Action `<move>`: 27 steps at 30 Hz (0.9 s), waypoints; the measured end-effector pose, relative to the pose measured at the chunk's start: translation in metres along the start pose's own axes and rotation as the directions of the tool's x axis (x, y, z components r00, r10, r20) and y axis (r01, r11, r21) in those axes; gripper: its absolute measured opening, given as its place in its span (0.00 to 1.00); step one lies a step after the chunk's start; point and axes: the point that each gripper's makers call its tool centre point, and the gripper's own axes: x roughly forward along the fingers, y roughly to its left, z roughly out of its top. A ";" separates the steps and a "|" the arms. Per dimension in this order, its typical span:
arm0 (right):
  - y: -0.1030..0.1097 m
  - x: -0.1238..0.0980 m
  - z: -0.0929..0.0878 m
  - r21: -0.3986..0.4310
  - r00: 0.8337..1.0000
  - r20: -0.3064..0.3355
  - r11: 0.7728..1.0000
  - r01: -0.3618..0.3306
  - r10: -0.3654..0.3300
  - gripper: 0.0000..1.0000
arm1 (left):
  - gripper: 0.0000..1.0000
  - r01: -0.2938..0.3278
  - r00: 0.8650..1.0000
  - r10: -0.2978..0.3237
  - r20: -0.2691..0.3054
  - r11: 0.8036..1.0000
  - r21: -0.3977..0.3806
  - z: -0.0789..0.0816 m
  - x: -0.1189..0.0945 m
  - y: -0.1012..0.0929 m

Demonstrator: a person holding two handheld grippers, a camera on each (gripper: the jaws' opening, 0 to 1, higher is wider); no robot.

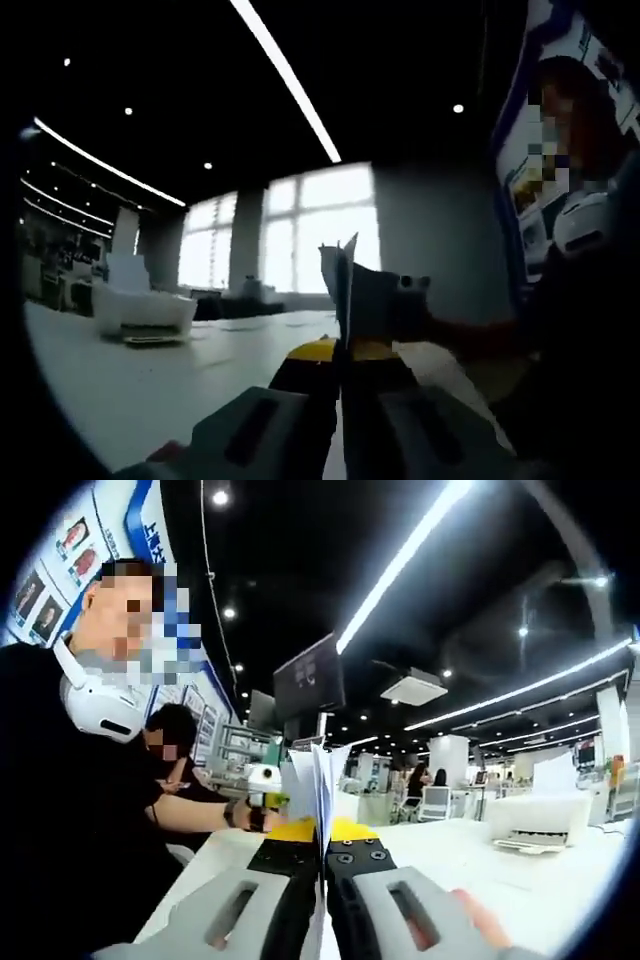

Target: Organize the stack of printing papers by aligning and flattening the scattered papers on the table

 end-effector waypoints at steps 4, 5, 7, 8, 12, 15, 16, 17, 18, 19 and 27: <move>-0.003 0.013 -0.007 -0.058 0.993 -0.080 0.995 0.080 -0.084 0.00 | 0.06 -0.084 0.996 0.086 -0.023 0.992 0.093 0.001 -0.008 0.008; -0.004 0.014 -0.013 -0.062 0.988 -0.116 0.994 0.095 -0.102 0.01 | 0.06 -0.094 0.995 0.096 -0.022 0.991 0.093 -0.002 -0.011 0.008; -0.006 0.014 -0.025 -0.071 0.973 -0.186 0.990 0.125 -0.136 0.10 | 0.06 -0.114 0.993 0.116 -0.020 0.989 0.092 -0.007 -0.016 0.009; -0.006 0.014 -0.030 -0.068 0.967 -0.213 0.989 0.131 -0.143 0.17 | 0.06 -0.120 0.992 0.122 -0.015 0.989 0.082 -0.008 -0.019 0.009; -0.010 0.005 -0.042 -0.072 0.945 -0.277 0.984 0.161 -0.175 0.19 | 0.07 -0.129 0.992 0.129 -0.001 0.990 0.064 -0.010 -0.024 0.007; -0.013 -0.004 -0.042 -0.061 0.938 -0.286 0.980 0.188 -0.198 0.19 | 0.08 -0.129 0.992 0.129 0.007 0.989 0.068 -0.009 -0.028 0.004; -0.012 -0.006 -0.040 -0.050 0.941 -0.275 0.980 0.190 -0.197 0.19 | 0.09 -0.118 0.993 0.118 0.011 0.990 0.071 -0.008 -0.028 0.001; -0.010 -0.008 -0.036 -0.030 0.947 -0.260 0.982 0.189 -0.190 0.19 | 0.11 -0.099 0.995 0.097 0.022 0.993 0.067 -0.006 -0.027 -0.004; -0.009 -0.009 -0.033 -0.016 0.952 -0.245 0.982 0.187 -0.185 0.18 | 0.12 -0.075 0.997 0.073 0.032 0.995 0.060 -0.004 -0.027 -0.009; -0.007 -0.011 -0.031 -0.011 0.954 -0.241 0.983 0.183 -0.181 0.18 | 0.13 -0.056 0.998 0.054 0.039 0.997 0.061 -0.003 -0.025 -0.015; 0.002 -0.007 -0.037 -0.012 0.956 -0.253 0.989 0.146 -0.145 0.14 | 0.15 -0.004 1.000 0.004 0.002 0.996 0.092 -0.007 -0.007 -0.028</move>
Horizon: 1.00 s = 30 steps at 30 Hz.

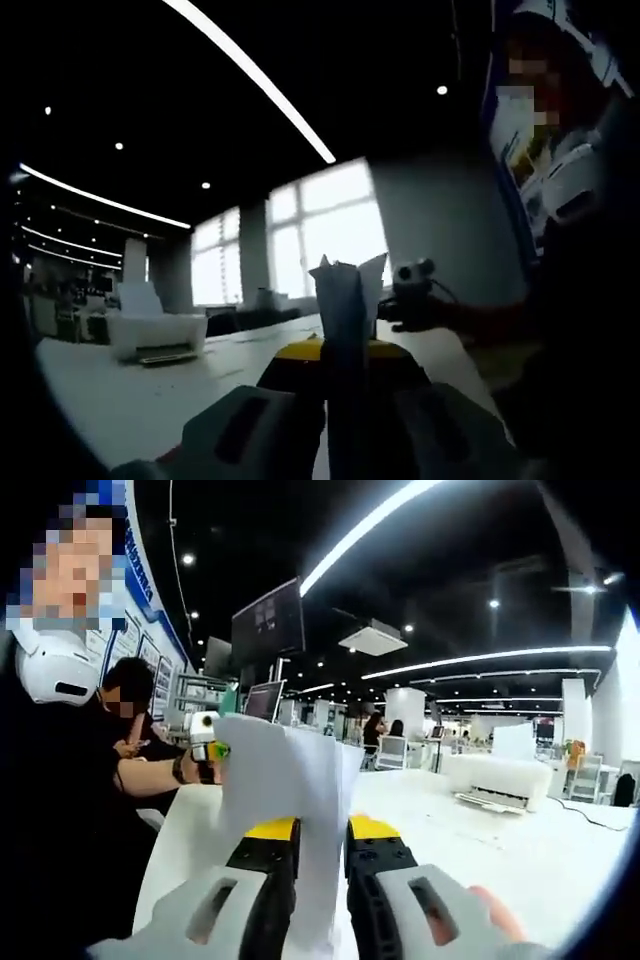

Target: Organize the stack of printing papers by aligning and flattening the scattered papers on the table

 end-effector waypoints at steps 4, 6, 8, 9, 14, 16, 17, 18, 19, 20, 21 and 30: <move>0.004 0.003 0.001 -0.001 1.000 0.001 1.000 -0.014 0.014 0.14 | 0.15 -0.006 1.000 0.006 0.012 1.000 -0.009 0.002 0.005 0.004; 0.007 0.004 0.000 0.000 1.000 -0.002 1.000 -0.028 0.028 0.14 | 0.16 -0.020 1.000 0.021 0.009 0.999 -0.029 0.000 0.007 0.008; 0.008 0.004 0.000 0.000 0.999 -0.012 0.999 -0.034 0.034 0.15 | 0.16 -0.028 1.000 0.028 0.004 0.999 -0.032 -0.001 0.008 0.009; 0.009 0.003 0.000 -0.001 0.999 -0.017 0.999 -0.036 0.036 0.16 | 0.16 -0.032 0.999 0.032 0.000 0.999 -0.030 -0.001 0.008 0.010; 0.001 -0.009 0.005 0.020 1.000 0.011 1.000 -0.023 0.023 0.16 | 0.15 -0.046 0.999 0.045 -0.009 0.998 -0.032 -0.001 0.007 0.013; 0.001 -0.013 0.006 0.028 0.999 0.022 0.999 -0.025 0.025 0.14 | 0.14 -0.043 0.999 0.043 -0.011 0.999 -0.025 -0.001 0.008 0.012; 0.001 -0.014 0.007 0.029 0.999 0.030 0.999 -0.026 0.025 0.13 | 0.14 -0.043 0.999 0.043 -0.012 0.999 -0.025 -0.001 0.008 0.012; 0.002 -0.014 0.007 0.030 0.999 0.036 0.999 -0.031 0.029 0.13 | 0.14 -0.043 0.999 0.043 -0.012 0.999 -0.026 -0.002 0.008 0.012; 0.003 -0.014 0.007 0.032 0.999 0.036 0.999 -0.034 0.033 0.12 | 0.14 -0.043 0.999 0.043 -0.012 0.999 -0.027 -0.002 0.008 0.012; 0.003 -0.014 0.007 0.033 0.999 0.035 0.999 -0.035 0.034 0.12 | 0.14 -0.044 0.999 0.044 -0.012 0.999 -0.027 -0.002 0.008 0.013; 0.004 -0.013 0.007 0.035 0.999 0.035 0.999 -0.032 0.031 0.12 | 0.15 -0.046 0.999 0.045 -0.011 0.998 -0.031 -0.002 0.008 0.013; -0.006 0.000 0.009 0.107 0.995 0.028 0.990 0.095 -0.098 0.16 | 0.17 -0.043 0.999 0.043 -0.007 0.998 -0.042 -0.003 0.013 0.011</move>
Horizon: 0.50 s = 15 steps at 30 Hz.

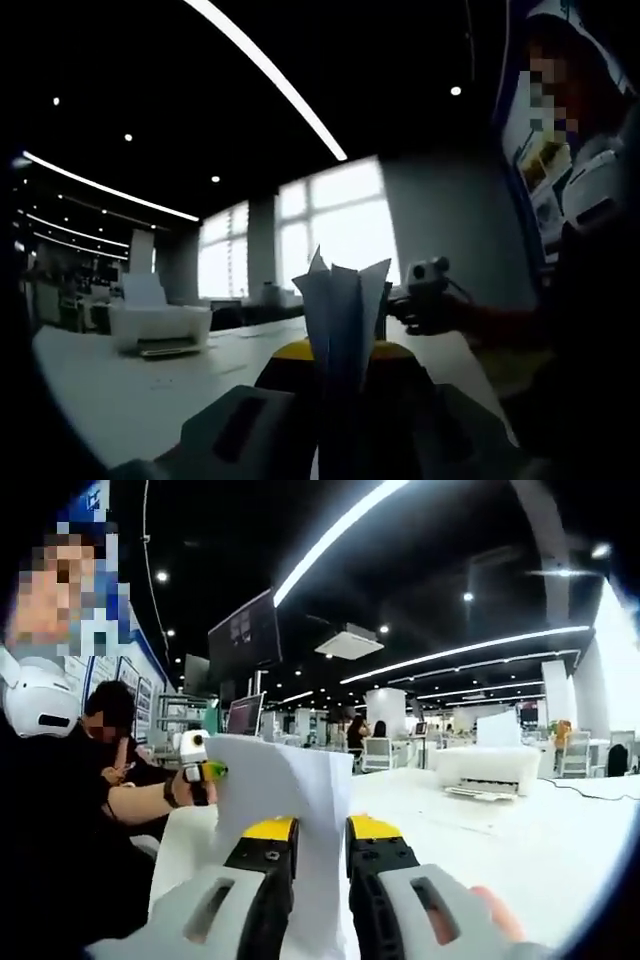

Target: Organize the stack of printing papers by aligning and flattening the scattered papers on the table

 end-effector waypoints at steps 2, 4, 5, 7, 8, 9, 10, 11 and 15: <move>0.000 0.003 0.000 0.008 1.000 -0.006 1.000 0.024 -0.024 0.20 | 0.17 0.001 1.000 -0.001 -0.001 1.000 0.001 0.000 0.000 0.000; 0.000 0.004 0.000 0.007 0.999 -0.010 0.999 0.036 -0.036 0.23 | 0.17 0.001 1.000 -0.001 -0.001 1.000 0.002 0.000 0.000 0.000; 0.000 0.004 0.000 0.007 0.999 -0.012 0.999 0.043 -0.043 0.24 | 0.17 0.000 1.000 0.000 -0.002 1.000 0.003 0.000 0.001 0.000; -0.003 0.010 -0.002 -0.013 0.992 -0.040 0.993 0.117 -0.118 0.24 | 0.17 0.000 1.000 0.000 0.000 1.000 0.007 0.001 0.001 -0.001; -0.002 0.013 -0.001 -0.024 0.991 -0.045 0.991 0.129 -0.130 0.25 | 0.17 0.001 1.000 -0.001 0.001 1.000 0.009 0.002 0.001 -0.002; 0.000 0.016 -0.001 -0.035 0.989 -0.050 0.989 0.140 -0.142 0.25 | 0.17 0.002 1.000 -0.002 0.003 1.000 0.011 0.002 0.001 -0.003; 0.000 0.017 -0.002 -0.037 0.988 -0.054 0.989 0.141 -0.143 0.25 | 0.17 0.003 1.000 -0.003 0.004 1.000 0.011 0.002 0.002 -0.003; 0.000 0.018 -0.002 -0.038 0.988 -0.060 0.989 0.144 -0.146 0.26 | 0.17 0.003 1.000 -0.003 0.004 1.000 0.010 0.002 0.002 -0.004; -0.001 0.019 -0.002 -0.037 0.986 -0.062 0.987 0.156 -0.158 0.27 | 0.17 0.004 1.000 -0.004 0.005 1.000 0.011 0.003 0.002 -0.004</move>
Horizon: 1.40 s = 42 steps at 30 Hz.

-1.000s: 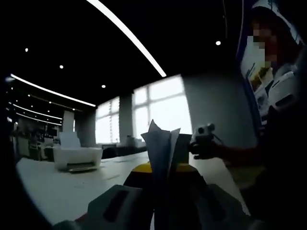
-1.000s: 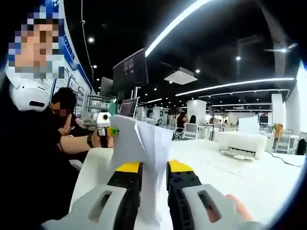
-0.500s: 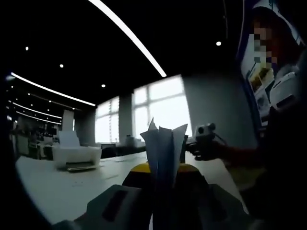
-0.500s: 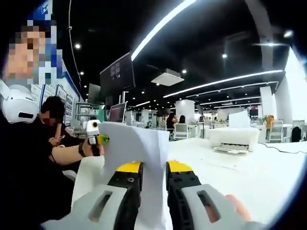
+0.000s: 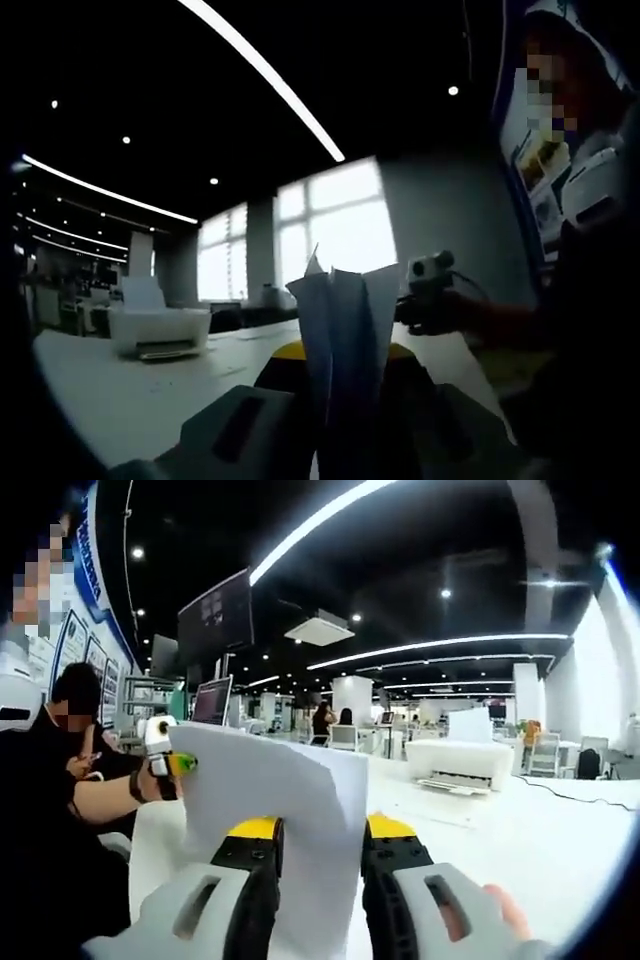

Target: Organize the stack of printing papers by aligning and flattening the scattered papers on the table

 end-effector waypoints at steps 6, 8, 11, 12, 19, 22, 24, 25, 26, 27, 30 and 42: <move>0.004 0.004 0.002 0.002 1.000 0.010 1.000 0.026 -0.026 0.29 | 0.17 -0.001 1.000 0.001 0.000 1.000 0.004 0.001 0.001 0.000; 0.004 0.004 0.001 -0.002 1.000 0.006 1.000 0.025 -0.025 0.29 | 0.17 -0.001 1.000 0.001 0.000 1.000 0.005 0.001 0.001 0.000; 0.003 0.003 -0.001 -0.009 1.000 0.002 1.000 0.021 -0.021 0.26 | 0.17 -0.002 1.000 0.002 -0.002 1.000 0.005 0.001 0.001 0.001; 0.002 0.003 -0.001 -0.011 1.000 0.002 1.000 0.020 -0.020 0.25 | 0.17 -0.002 1.000 0.002 -0.003 1.000 0.004 0.001 0.001 0.001; -0.006 -0.008 0.003 0.022 1.000 0.026 1.000 0.000 -0.001 0.22 | 0.17 -0.004 1.000 0.004 -0.009 1.000 0.012 0.001 0.001 0.001; 0.000 -0.010 0.005 0.020 0.997 0.040 0.998 -0.065 0.064 0.20 | 0.17 0.002 1.000 -0.002 -0.011 1.000 0.010 0.001 0.001 0.000; 0.011 -0.011 0.004 -0.037 0.987 0.020 0.986 -0.160 0.161 0.21 | 0.16 0.013 1.000 -0.013 -0.011 1.000 0.005 0.001 0.000 -0.001; 0.013 -0.011 0.004 -0.039 0.982 0.014 0.981 -0.190 0.191 0.21 | 0.15 0.031 0.999 -0.031 -0.010 0.999 -0.007 0.001 0.000 -0.002; 0.014 -0.011 0.004 -0.035 0.974 0.009 0.973 -0.226 0.227 0.23 | 0.14 0.045 0.999 -0.045 -0.011 0.999 -0.021 0.001 -0.001 -0.003; 0.013 -0.011 0.004 -0.035 0.967 0.002 0.967 -0.253 0.253 0.23 | 0.14 0.050 0.999 -0.051 -0.011 0.998 -0.031 0.002 -0.001 -0.003; 0.012 -0.012 0.012 -0.009 0.942 0.037 0.943 -0.333 0.333 0.23 | 0.10 0.053 0.999 -0.053 -0.010 0.998 -0.039 0.001 -0.001 -0.001; 0.002 -0.006 0.006 0.009 0.904 0.034 0.904 -0.427 0.426 0.32 | 0.06 0.125 0.992 -0.124 0.016 0.986 -0.109 0.002 -0.001 -0.005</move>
